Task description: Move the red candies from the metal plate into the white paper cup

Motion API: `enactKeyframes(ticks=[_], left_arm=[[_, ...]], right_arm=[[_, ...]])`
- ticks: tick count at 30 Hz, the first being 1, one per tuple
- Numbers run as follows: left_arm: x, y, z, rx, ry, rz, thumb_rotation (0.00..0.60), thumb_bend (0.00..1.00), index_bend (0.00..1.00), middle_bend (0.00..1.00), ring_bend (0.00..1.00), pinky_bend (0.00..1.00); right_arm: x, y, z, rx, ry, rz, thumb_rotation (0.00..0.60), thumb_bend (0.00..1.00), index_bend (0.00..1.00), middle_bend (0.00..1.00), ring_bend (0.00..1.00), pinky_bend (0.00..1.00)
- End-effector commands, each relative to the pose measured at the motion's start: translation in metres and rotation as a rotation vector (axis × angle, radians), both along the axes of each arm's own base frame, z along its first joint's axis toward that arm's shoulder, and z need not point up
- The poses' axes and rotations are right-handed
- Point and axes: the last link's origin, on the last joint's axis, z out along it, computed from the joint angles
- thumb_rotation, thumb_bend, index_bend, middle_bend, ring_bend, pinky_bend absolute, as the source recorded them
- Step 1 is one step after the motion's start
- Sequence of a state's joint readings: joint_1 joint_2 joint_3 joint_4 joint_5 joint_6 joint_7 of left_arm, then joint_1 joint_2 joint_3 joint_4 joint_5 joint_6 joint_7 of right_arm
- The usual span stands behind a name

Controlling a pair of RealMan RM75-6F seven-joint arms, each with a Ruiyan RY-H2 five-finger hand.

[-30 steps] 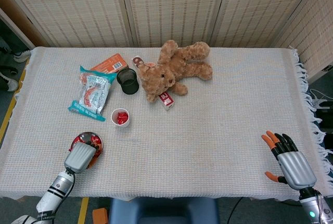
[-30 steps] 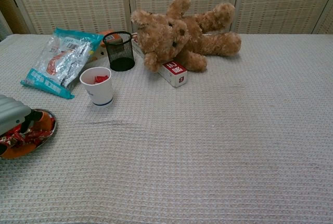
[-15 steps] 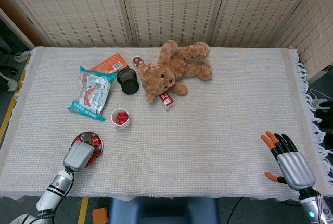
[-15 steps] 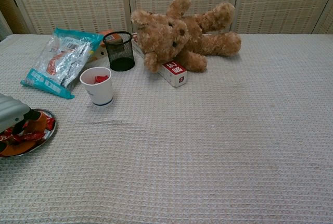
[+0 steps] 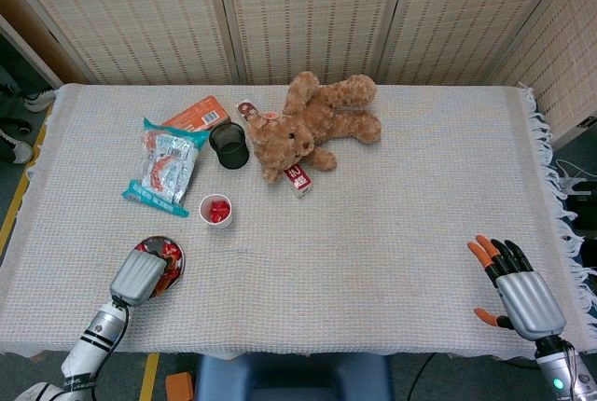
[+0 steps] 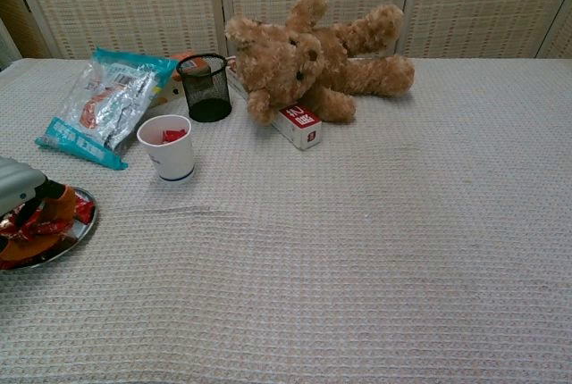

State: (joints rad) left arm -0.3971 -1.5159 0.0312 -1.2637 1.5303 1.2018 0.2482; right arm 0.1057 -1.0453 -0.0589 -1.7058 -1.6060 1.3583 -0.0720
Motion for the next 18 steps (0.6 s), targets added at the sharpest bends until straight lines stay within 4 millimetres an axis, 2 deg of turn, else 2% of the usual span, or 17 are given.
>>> enactKeyframes(ticks=[1,3,13,18], left_arm=[[0.002,0.002,0.004,0.009,-0.023,0.003,0.6,0.43,0.58,0.64,0.62,1.0],[0.008,0.009,0.015,0.05,-0.053,-0.008,0.6,0.43,0.57,0.64,0.62,1.0],[0.026,0.027,0.035,0.089,-0.11,-0.021,0.6,0.43,0.58,0.64,0.62,1.0],[0.055,0.043,0.04,0.105,-0.17,-0.074,0.6,0.43,0.58,0.64,0.62,1.0]], right_arm=[[0.0,0.0,0.0,-0.001,0.0,0.0,0.6,0.05,0.0,0.0,0.0,0.0],[0.0,-0.001,0.0,-0.002,0.0,-0.002,0.6,0.05,0.0,0.0,0.0,0.0],[-0.001,-0.001,0.0,-0.001,0.001,-0.004,0.6,0.05,0.0,0.0,0.0,0.0],[-0.001,-0.001,-0.002,0.005,0.005,-0.005,0.6,0.05,0.0,0.0,0.0,0.0]])
